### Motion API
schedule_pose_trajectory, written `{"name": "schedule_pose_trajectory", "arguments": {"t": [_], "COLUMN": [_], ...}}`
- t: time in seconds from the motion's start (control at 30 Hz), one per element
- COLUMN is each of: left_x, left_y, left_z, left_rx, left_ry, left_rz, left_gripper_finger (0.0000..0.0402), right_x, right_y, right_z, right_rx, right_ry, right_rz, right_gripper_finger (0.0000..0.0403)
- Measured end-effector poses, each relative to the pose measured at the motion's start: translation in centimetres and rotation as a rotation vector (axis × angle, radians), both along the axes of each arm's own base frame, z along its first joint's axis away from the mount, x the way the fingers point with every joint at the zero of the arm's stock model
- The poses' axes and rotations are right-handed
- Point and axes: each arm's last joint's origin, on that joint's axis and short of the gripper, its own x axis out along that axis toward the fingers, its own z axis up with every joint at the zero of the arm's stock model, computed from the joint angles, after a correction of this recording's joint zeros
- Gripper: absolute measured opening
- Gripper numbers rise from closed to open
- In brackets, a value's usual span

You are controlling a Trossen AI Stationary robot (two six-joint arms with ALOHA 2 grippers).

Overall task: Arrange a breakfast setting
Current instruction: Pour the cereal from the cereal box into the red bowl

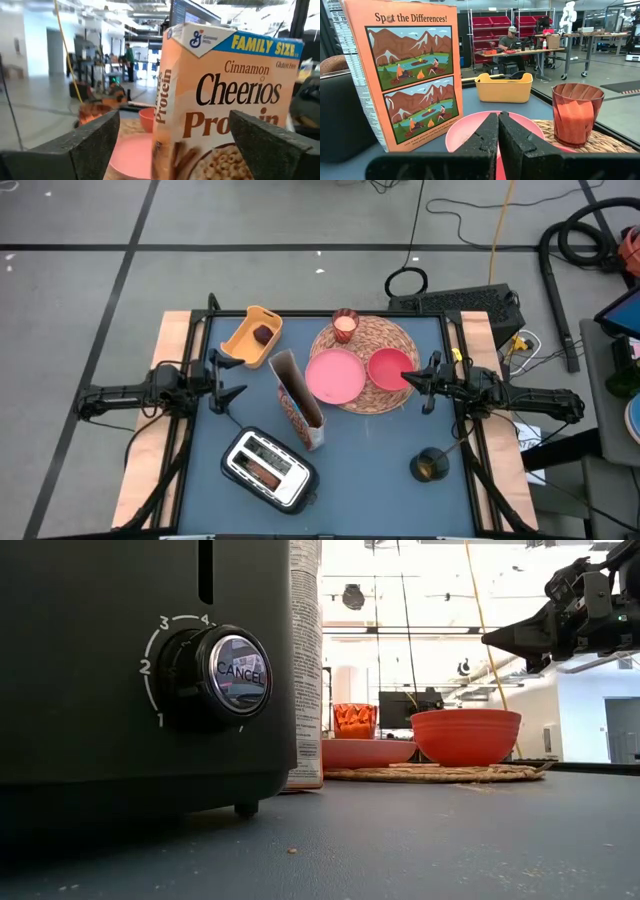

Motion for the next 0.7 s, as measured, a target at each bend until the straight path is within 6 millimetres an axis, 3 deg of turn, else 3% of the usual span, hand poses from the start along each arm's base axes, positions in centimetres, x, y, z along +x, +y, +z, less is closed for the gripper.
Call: {"name": "schedule_pose_trajectory", "arguments": {"t": [0.37, 0.7], "left_x": [-0.7, 0.5], "left_y": [0.0, 0.0], "left_z": [2.0, 1.7], "left_rx": [0.142, 0.094], "left_ry": [-0.199, -0.150], "left_rz": [0.044, 0.026], "left_gripper_finger": [0.0381, 0.0381], "right_x": [0.0, 0.0], "right_y": [0.0, 0.0], "right_z": [0.0, 0.0], "right_rx": [0.000, 0.000], "right_ry": [0.000, 0.000], "right_rz": [0.000, 0.000], "right_gripper_finger": [0.0006, 0.0006]}}
